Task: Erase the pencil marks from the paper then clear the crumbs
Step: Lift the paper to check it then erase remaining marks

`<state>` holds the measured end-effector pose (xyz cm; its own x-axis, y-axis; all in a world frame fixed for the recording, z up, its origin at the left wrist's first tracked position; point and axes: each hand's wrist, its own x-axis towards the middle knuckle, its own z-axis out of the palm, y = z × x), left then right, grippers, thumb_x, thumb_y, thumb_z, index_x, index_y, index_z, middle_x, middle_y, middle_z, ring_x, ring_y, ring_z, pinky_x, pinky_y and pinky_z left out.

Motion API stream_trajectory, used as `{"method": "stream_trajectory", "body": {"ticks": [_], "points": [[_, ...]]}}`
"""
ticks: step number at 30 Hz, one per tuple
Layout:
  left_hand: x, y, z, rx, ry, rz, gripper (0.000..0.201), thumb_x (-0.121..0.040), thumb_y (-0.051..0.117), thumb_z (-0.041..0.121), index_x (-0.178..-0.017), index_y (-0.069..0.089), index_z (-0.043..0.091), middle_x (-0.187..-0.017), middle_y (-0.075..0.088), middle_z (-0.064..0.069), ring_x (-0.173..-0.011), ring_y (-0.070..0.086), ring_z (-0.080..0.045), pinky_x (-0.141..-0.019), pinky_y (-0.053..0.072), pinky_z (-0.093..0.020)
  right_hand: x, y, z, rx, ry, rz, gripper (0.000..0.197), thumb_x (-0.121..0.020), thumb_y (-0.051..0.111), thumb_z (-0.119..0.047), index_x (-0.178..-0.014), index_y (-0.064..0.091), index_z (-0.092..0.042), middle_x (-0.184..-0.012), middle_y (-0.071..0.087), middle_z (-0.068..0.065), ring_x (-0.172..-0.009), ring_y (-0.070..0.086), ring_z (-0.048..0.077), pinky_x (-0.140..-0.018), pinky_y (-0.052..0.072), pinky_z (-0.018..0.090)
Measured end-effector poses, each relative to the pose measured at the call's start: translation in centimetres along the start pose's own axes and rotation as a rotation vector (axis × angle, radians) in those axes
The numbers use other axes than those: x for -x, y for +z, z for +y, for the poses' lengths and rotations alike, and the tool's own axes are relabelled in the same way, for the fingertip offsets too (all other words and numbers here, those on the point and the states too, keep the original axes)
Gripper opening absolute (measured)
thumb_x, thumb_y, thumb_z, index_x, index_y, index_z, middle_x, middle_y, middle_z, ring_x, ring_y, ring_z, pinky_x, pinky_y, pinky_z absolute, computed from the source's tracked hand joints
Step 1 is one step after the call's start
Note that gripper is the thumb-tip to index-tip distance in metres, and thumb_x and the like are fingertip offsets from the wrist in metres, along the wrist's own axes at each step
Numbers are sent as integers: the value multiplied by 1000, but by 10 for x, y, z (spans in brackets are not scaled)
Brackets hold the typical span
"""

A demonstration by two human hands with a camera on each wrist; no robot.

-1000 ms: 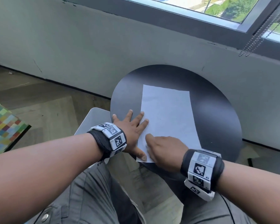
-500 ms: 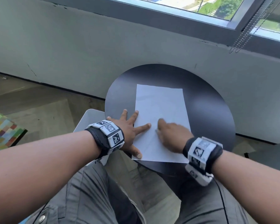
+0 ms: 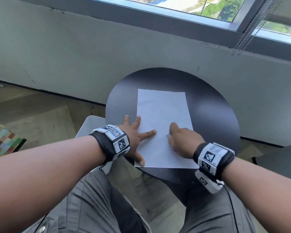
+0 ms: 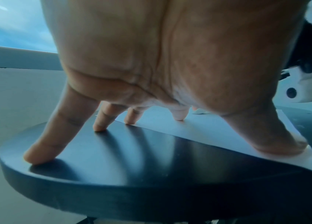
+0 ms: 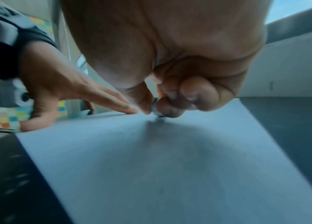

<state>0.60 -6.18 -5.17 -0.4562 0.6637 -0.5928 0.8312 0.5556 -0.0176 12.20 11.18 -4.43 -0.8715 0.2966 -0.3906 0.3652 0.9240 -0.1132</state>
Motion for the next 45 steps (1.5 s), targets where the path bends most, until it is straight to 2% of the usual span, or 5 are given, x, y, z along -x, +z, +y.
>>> {"method": "stream_trajectory", "body": {"ticks": [7, 12, 18, 24, 45], "points": [[-2, 0, 2, -21, -21, 0, 120, -59, 63, 90, -142, -20, 65, -162, -26, -7, -145, -13, -55, -106, 33, -69, 46, 33, -49, 36, -286, -64, 17, -99, 35, -35, -105, 31, -19, -98, 61, 13, -81, 56, 37, -63, 39, 40], [-3, -2, 5, -24, -26, 10, 121, -57, 63, 91, -141, -20, 65, -163, -24, -7, -146, -9, -55, -105, 35, -69, 14, 10, -7, -47, -4, 24, 16, -100, 30, -35, -101, 28, -19, -100, 61, 13, -76, 50, 34, -65, 39, 39], [-5, 0, 7, -40, -37, 20, 123, -53, 64, 92, -139, -21, 67, -163, -24, -9, -145, -7, -57, -103, 39, -68, 58, 37, -35, -22, -242, -54, 17, -98, 33, -32, -93, 22, -21, -84, 58, 8, -69, 50, 35, -59, 41, 41], [-3, -3, 9, -42, -39, 23, 121, -56, 63, 92, -140, -20, 67, -163, -23, -10, -144, -6, -58, -105, 37, -67, 27, 11, 9, -7, 58, 37, 14, -99, 30, -34, -96, 23, -21, -100, 61, 12, -74, 46, 34, -67, 39, 41], [-3, -1, 9, -47, -36, 35, 121, -55, 61, 93, -141, -20, 66, -163, -21, -9, -145, -6, -57, -103, 39, -66, 45, 19, 11, -17, 32, -41, 15, -98, 30, -35, -94, 23, -22, -91, 59, 9, -73, 48, 34, -68, 42, 43]]}}
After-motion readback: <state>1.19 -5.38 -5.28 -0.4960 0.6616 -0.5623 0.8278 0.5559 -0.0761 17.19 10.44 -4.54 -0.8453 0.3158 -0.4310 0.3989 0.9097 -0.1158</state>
